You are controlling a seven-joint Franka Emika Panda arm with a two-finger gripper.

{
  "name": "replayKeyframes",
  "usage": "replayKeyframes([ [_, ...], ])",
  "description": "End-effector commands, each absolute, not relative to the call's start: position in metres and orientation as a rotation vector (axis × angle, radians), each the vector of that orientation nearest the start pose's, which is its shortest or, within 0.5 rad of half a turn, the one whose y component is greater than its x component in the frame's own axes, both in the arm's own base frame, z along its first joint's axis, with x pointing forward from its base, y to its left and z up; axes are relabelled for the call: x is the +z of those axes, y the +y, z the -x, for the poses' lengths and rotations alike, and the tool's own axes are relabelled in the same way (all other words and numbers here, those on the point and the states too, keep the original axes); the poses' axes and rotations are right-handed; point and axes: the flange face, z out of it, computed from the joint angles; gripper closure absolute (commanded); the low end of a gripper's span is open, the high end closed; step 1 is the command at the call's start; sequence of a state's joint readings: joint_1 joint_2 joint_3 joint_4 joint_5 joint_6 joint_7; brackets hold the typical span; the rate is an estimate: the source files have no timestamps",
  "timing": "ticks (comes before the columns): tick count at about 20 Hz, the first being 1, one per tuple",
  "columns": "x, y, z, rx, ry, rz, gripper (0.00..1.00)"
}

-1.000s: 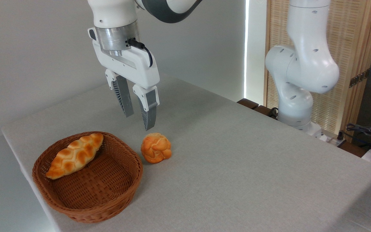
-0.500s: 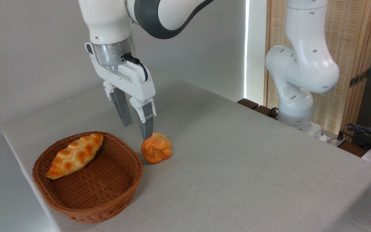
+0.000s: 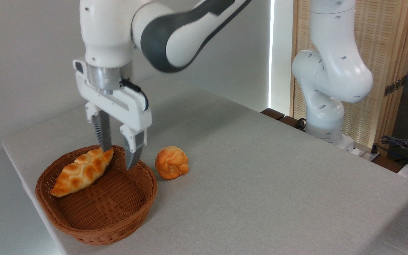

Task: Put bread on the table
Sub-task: 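Move the open gripper over the braided bread roll in the basket, then lower the gripper onto the braided roll and close on it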

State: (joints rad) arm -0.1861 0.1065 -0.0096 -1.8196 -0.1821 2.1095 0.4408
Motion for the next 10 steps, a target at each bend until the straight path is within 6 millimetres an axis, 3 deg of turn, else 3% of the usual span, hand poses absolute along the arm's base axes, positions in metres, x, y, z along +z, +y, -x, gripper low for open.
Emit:
replayKeyframes([
  [1, 0.476, -0.133, -0.621, -0.491, 0.690, 3.255, 0.00],
  [10, 0.438, -0.169, -0.634, -0.589, 0.578, 3.399, 0.00],
])
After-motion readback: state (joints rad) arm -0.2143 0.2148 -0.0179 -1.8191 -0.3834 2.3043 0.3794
